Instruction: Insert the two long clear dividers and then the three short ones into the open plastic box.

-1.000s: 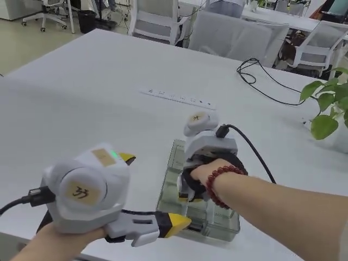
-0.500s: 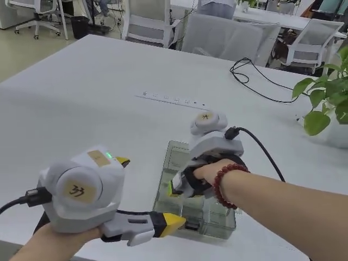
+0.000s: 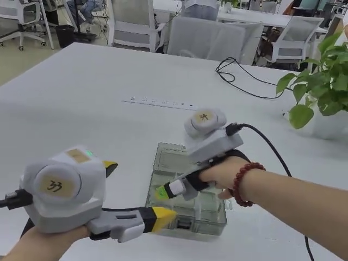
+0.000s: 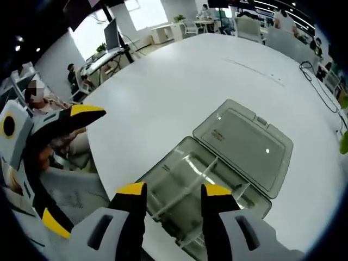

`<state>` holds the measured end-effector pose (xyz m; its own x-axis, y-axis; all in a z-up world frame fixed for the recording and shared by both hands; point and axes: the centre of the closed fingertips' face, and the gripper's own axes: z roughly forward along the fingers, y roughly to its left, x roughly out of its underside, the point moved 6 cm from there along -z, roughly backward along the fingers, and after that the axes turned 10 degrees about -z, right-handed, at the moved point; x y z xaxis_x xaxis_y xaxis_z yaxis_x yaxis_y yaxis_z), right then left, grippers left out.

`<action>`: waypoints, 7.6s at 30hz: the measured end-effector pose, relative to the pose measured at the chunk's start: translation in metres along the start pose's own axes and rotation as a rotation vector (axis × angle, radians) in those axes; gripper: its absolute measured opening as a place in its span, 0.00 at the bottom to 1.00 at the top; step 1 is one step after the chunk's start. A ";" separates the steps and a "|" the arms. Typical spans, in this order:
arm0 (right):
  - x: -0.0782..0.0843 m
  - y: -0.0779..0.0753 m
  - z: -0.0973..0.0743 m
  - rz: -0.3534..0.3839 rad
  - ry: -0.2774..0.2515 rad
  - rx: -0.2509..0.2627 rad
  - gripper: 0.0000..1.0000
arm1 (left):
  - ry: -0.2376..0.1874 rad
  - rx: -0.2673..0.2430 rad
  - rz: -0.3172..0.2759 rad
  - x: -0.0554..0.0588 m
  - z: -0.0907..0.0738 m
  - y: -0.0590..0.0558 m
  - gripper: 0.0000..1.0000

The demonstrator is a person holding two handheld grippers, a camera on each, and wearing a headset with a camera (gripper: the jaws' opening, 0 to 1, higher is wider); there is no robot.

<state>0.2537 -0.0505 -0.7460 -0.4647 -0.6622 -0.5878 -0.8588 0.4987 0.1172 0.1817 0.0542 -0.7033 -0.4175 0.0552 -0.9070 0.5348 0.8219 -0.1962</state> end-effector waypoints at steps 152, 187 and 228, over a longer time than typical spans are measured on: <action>0.046 0.006 -0.101 -0.927 -0.145 0.140 0.32 | -0.034 0.140 -0.281 0.001 0.001 -0.046 0.38; 0.017 0.048 -0.092 -0.997 -0.261 0.128 0.32 | -0.062 0.225 -0.573 0.001 0.005 -0.055 0.00; 0.021 0.058 -0.104 -0.818 -0.349 -0.168 0.26 | 0.115 0.333 0.101 0.006 -0.001 -0.065 0.00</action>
<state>0.1714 -0.0937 -0.6677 0.3733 -0.5529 -0.7449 -0.9249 -0.1594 -0.3452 0.1435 0.0018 -0.6951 -0.4203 0.2058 -0.8838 0.7795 0.5805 -0.2354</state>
